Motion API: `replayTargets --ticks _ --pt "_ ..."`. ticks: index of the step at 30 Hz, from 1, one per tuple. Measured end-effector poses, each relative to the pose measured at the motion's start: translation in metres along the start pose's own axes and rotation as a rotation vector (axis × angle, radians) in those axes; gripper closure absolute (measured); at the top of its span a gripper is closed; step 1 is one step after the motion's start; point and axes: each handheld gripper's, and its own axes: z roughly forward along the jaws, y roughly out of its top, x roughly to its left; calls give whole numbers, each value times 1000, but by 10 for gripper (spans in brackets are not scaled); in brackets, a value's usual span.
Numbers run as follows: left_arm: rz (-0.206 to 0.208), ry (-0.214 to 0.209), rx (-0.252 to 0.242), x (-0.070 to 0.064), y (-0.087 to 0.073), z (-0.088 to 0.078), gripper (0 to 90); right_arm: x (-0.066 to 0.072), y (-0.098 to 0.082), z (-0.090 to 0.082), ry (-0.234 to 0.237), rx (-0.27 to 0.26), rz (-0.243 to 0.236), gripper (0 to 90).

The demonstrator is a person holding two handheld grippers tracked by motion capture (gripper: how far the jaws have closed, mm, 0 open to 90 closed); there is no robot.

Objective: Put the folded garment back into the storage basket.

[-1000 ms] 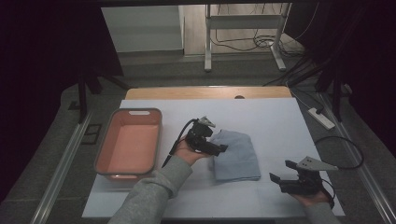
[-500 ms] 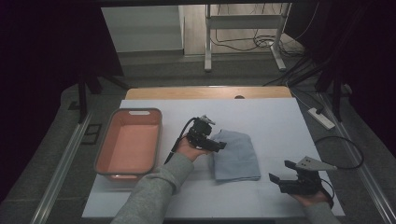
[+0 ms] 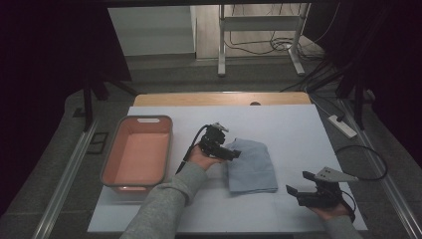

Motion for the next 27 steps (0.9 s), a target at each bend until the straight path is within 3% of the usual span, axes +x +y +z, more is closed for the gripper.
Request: replayTargets --ticks 14,27 --pt "-6 13 24 11 1 11 135 0 0 0 2 -2 5 161" --pt "-14 -10 54 15 5 31 109 -1 0 0 7 -6 15 158"
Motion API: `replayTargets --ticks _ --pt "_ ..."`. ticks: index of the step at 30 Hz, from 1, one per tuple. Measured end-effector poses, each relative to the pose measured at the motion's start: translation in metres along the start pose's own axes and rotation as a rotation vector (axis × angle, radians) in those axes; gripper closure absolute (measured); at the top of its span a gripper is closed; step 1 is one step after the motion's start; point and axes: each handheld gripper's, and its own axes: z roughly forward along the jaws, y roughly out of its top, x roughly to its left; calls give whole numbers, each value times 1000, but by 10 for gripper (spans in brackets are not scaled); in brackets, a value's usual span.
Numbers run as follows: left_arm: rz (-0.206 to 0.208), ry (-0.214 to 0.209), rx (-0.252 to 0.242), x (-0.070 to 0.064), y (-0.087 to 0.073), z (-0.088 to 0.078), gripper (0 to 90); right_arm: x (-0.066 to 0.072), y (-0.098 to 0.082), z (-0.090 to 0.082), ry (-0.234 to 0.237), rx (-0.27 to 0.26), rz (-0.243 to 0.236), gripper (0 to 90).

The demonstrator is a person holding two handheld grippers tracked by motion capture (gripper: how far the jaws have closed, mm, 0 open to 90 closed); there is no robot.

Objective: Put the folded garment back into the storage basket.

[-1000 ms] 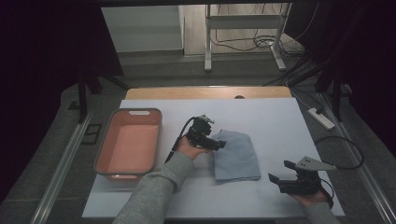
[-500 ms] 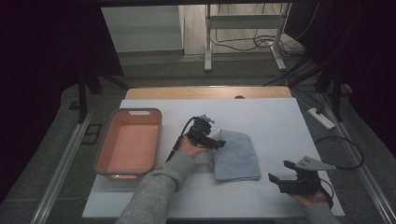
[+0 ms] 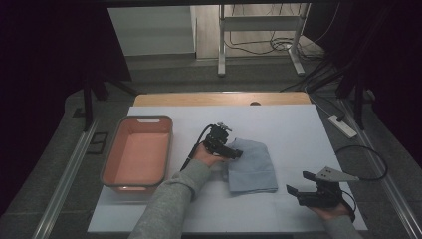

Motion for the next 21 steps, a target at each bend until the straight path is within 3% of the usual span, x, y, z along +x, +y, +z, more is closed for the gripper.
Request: replayTargets --ticks 14,17,21 --pt "-21 -24 53 6 -2 12 84 0 0 1 8 5 3 158" --pt "-48 -60 70 9 -4 16 83 1 0 1 9 6 3 158" --pt "-47 -68 69 11 -4 16 78 0 0 2 9 8 3 158"
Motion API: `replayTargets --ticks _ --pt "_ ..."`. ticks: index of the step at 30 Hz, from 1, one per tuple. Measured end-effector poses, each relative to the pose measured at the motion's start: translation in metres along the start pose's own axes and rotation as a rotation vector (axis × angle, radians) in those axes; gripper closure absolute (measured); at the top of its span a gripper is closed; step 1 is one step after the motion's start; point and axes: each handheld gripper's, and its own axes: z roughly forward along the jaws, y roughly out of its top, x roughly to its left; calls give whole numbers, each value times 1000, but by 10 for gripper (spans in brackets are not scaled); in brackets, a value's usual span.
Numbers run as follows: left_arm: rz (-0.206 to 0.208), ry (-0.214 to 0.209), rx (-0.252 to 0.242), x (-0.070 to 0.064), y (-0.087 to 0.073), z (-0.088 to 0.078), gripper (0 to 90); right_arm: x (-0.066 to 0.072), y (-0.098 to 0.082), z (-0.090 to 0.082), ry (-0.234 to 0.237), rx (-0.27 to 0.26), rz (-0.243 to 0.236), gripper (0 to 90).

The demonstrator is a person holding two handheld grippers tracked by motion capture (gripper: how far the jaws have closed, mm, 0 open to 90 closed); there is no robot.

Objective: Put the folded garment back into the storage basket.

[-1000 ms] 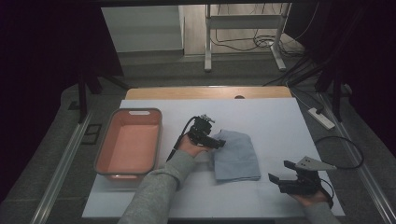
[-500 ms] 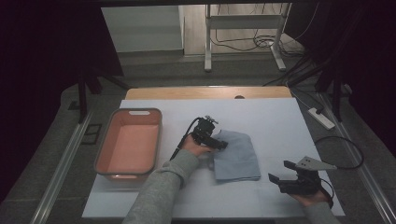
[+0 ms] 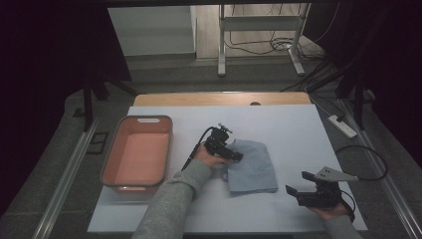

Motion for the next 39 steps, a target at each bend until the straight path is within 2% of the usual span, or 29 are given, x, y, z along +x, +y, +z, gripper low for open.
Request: replayTargets --ticks 5,8,10,11,14,17,19,23,28,33,39 --pt "-2 1 1 0 0 0 102 0 0 0 -3 0 0 156" --pt "1 -24 3 0 0 -1 214 0 0 0 -4 1 3 157" --pt "-2 -60 4 0 0 -1 280 0 0 1 -4 2 2 157" --pt "-2 -60 4 0 0 -1 306 0 0 1 -4 2 2 157" --pt "-28 -105 9 2 -1 -2 373 0 0 1 -4 3 1 157" --pt "-34 -135 10 3 -1 -2 459 0 0 1 -4 4 1 157" --pt "-29 -151 9 3 -1 -2 506 0 0 1 -5 5 0 158" --pt "-10 -154 5 1 -1 -4 580 0 0 1 -7 6 0 160" --pt "8 -140 -3 -3 -1 -6 603 0 0 1 -8 5 0 160" --pt "4 -142 -9 -5 0 -8 611 0 0 1 -8 2 0 160" --pt "24 -147 -37 -9 0 -13 617 0 0 1 -9 1 1 161"
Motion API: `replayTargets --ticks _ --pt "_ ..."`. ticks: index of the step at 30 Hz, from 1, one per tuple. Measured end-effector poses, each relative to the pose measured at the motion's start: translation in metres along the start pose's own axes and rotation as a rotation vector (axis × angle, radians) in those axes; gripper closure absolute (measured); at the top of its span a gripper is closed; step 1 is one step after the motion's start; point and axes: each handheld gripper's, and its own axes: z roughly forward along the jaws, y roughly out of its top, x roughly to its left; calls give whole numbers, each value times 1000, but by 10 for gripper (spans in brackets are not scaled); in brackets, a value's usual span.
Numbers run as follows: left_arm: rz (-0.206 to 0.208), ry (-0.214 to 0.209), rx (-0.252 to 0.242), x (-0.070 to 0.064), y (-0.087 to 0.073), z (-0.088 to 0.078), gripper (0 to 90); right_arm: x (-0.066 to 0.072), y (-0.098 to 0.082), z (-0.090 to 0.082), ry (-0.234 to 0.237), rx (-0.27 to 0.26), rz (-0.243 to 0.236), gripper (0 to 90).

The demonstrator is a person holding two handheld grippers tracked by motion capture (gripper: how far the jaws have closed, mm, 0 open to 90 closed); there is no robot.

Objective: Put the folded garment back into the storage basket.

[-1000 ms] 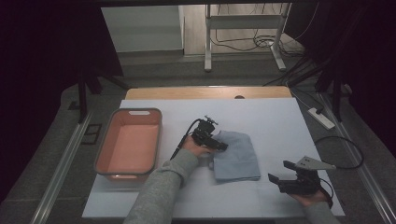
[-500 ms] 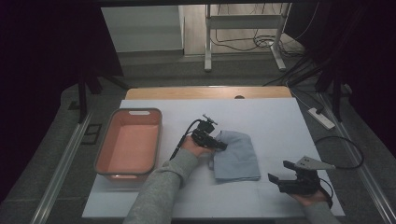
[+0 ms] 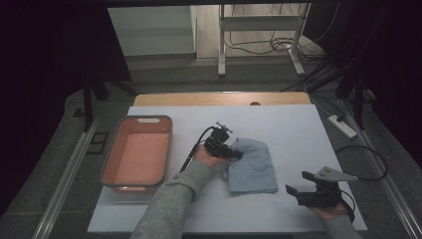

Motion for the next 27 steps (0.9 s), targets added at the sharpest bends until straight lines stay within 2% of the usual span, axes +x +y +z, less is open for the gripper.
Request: replayTargets --ticks 11,27 --pt "-5 -15 -36 -7 -1 -8 623 0 0 0 -7 -3 -1 163" --pt "4 -77 -120 -21 -1 -27 632 -1 0 -1 -14 -10 -1 165"
